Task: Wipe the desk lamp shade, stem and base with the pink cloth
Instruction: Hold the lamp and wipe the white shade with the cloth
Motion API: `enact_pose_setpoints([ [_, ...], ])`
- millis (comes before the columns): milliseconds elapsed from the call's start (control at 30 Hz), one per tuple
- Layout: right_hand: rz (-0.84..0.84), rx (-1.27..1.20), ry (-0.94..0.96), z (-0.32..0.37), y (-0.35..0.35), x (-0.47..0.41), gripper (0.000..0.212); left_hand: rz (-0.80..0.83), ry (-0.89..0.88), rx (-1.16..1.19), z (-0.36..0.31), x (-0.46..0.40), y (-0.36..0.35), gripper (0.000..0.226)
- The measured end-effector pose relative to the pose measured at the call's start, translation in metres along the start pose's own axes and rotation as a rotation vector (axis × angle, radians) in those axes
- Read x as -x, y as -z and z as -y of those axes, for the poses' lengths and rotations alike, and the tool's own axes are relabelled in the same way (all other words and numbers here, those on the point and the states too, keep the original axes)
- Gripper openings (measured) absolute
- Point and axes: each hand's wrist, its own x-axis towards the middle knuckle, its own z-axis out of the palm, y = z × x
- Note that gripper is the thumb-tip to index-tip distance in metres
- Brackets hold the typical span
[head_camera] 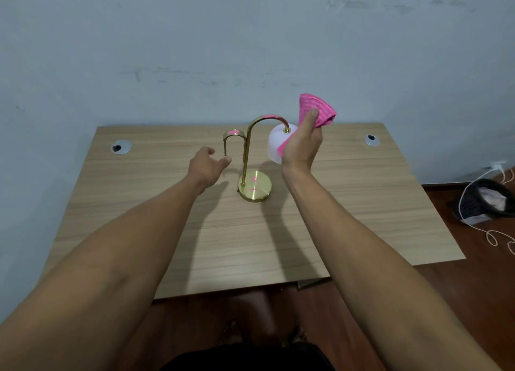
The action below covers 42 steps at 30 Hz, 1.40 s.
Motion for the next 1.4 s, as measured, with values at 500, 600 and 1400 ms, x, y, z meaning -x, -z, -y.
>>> enact_pose_setpoints([
  [500,0.427,1.076,0.862,-0.047,-0.013,0.007,0.054,-0.005,-0.225,0.093,-0.017,-0.015,-0.004,0.016],
  [600,0.509,1.191,1.065,-0.052,-0.006,-0.002,0.052,-0.003,-0.229,0.064,-0.017,-0.016,-0.004,0.016],
  [1400,0.690,1.106,1.170,-0.064,0.028,-0.005,0.058,-0.014,-0.307,-0.109,-0.015,-0.014,0.000,0.017],
])
